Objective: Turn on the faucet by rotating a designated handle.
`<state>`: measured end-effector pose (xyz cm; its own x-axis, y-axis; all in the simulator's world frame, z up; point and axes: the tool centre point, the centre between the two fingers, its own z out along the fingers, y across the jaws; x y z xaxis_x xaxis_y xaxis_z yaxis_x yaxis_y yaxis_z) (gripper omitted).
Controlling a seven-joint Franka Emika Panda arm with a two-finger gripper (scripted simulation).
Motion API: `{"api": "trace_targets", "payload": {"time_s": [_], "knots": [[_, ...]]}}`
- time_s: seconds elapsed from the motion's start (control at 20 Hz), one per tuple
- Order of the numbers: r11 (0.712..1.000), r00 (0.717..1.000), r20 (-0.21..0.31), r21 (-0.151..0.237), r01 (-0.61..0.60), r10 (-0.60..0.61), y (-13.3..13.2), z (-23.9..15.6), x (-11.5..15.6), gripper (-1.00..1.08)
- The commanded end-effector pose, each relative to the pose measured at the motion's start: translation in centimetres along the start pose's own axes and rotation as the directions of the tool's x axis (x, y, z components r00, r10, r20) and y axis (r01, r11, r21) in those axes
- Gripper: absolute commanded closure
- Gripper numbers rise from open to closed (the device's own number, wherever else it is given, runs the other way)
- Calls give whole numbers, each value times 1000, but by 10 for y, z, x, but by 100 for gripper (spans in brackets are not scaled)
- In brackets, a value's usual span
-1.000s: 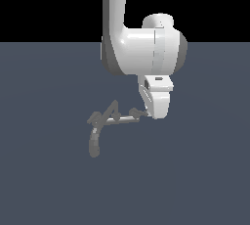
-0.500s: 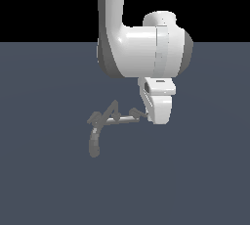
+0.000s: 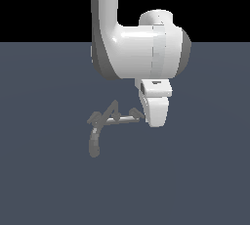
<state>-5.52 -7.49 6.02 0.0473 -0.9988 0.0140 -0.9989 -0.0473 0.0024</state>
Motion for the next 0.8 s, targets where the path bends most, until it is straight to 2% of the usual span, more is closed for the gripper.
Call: {"api": "trace_targets", "payload": {"time_s": [0.0,0.1,0.15,0.7,0.75], "knots": [[998,998,13,3,63,-63,-5,-1,-47,108],[998,998,14,3,68,-68,-4,-1,-54,108],[1000,1000,-3,-4,-20,20,3,0,-1,108],[998,998,14,3,68,-68,-32,-2,-76,108],[998,998,14,3,68,-68,-32,-2,-76,108]]}}
